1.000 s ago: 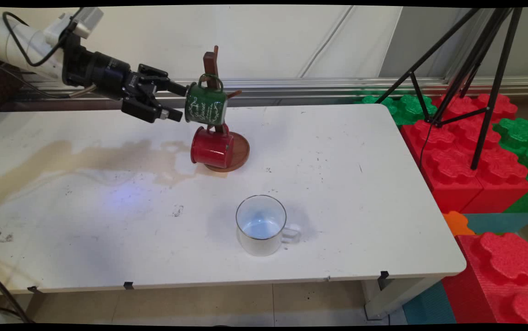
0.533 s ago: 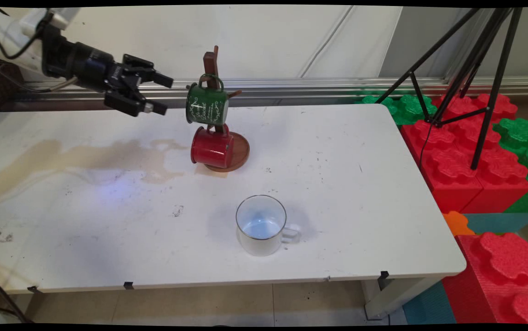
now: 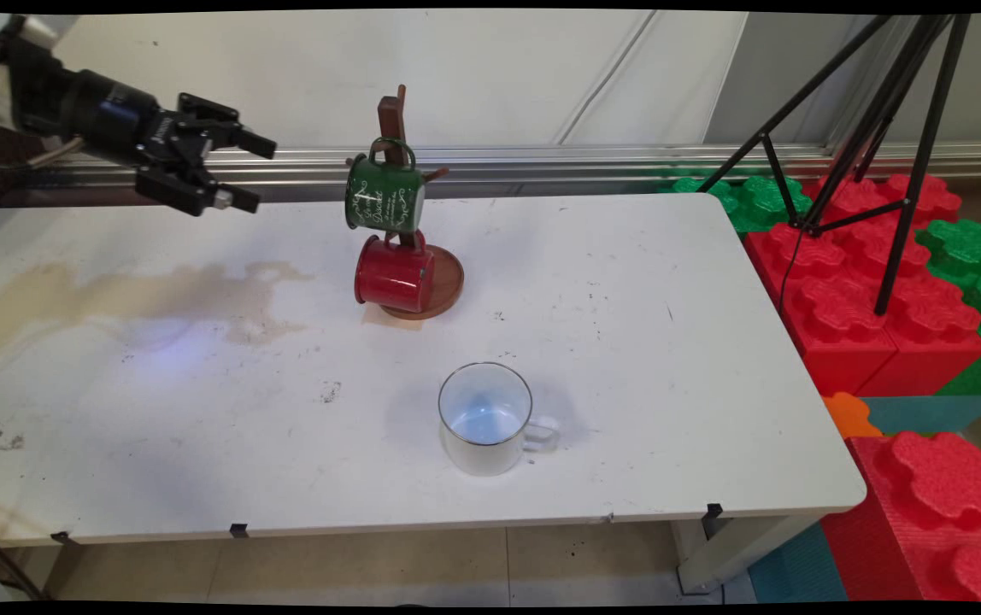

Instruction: Pick up the red mug from the rack

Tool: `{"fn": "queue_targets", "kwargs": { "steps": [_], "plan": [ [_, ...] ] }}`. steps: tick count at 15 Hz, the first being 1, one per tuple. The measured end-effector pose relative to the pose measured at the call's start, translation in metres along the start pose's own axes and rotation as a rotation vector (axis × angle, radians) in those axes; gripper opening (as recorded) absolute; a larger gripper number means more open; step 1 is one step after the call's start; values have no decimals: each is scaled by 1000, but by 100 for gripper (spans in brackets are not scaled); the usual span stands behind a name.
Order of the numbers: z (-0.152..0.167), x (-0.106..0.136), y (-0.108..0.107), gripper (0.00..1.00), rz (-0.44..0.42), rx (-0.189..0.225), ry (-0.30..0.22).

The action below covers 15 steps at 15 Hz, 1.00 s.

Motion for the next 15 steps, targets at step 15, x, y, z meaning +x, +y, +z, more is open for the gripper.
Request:
{"fn": "queue_targets", "kwargs": {
  "steps": [15],
  "plan": [
    [-67,-26,27,100,-12,10,-51]
  ]
}}
